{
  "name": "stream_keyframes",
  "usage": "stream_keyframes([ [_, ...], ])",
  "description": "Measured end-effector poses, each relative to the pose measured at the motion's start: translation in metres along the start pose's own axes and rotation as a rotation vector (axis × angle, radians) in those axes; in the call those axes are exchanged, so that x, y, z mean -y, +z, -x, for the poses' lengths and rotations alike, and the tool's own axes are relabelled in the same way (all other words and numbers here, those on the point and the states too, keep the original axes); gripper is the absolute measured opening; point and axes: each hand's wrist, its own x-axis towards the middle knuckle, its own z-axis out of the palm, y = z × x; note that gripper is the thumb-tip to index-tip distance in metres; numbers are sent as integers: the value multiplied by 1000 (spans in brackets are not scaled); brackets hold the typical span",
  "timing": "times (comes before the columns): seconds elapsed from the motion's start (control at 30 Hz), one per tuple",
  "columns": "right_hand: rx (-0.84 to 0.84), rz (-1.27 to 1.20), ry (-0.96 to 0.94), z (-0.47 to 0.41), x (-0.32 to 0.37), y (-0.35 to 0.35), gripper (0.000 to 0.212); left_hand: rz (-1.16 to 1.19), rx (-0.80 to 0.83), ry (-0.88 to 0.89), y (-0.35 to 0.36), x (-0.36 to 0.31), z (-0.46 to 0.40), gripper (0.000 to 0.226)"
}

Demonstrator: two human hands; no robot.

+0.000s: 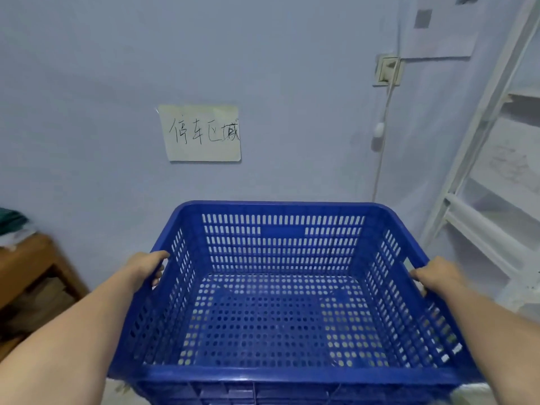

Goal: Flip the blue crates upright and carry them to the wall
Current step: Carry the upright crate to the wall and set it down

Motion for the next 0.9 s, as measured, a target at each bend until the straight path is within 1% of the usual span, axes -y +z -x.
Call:
stream_keyframes([
  [0.17, 35, 44, -1, -50, 36, 31, 30, 4, -30, -21, 8, -6, -50, 35],
  [0.3, 49, 48, 12, -76, 64, 55, 28, 4, -24, -61, 14, -1, -101, 39],
  [0.47, 72, 73, 56, -102, 96, 93, 24, -11, -11, -124, 26, 16, -173, 36],
  [0.53, 94, 79, 102, -107, 106, 111, 25, -23, -3, -147, 31, 24, -200, 38],
  [0.6, 135, 86, 146, -117, 116, 134, 31, -32, -1, -173, 36, 36, -229, 41],
  [0.7, 174, 68, 231, -128, 126, 169, 39, 28, 47, -231, 45, 56, -273, 39],
  [0.8, 183, -22, 333, -130, 134, 201, 41, 106, 110, -342, 61, 78, -307, 40],
  [0.9, 210, -88, 431, -138, 135, 229, 49, 178, 142, -453, 77, 98, -331, 37],
])
